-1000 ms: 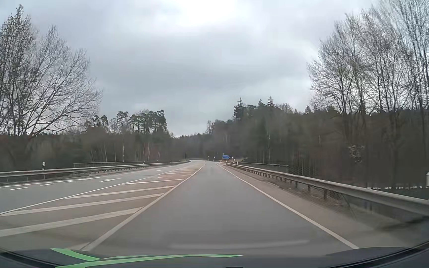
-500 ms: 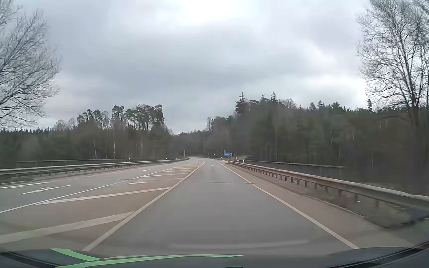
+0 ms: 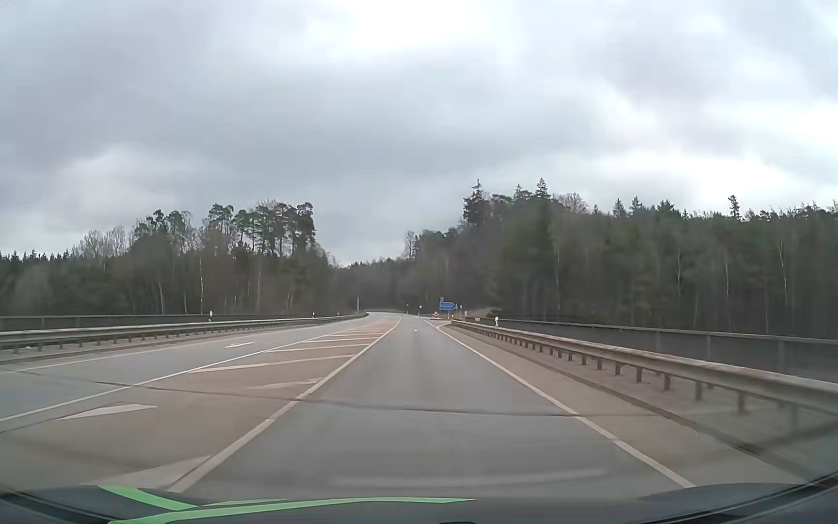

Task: Follow the waypoints while adhering to traffic rules and regulations

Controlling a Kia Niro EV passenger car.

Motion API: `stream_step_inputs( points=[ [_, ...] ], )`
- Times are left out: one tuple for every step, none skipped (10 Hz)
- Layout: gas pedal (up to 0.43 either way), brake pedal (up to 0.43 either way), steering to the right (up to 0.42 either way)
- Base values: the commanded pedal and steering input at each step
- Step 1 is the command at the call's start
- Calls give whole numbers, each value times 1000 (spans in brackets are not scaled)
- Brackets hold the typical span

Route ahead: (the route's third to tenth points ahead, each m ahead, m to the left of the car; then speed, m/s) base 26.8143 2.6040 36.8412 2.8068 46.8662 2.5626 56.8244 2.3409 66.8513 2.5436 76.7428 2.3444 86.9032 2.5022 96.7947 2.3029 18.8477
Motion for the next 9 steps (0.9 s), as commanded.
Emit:
stream_step_inputs(
  points=[
    [197, 0, 0],
    [197, 0, 0],
    [197, 0, 0],
    [197, 0, 0],
    [197, 0, 0],
    [197, 0, 0],
    [197, 0, 0],
    [197, 0, 0],
    [197, 0, 0]
  ],
)
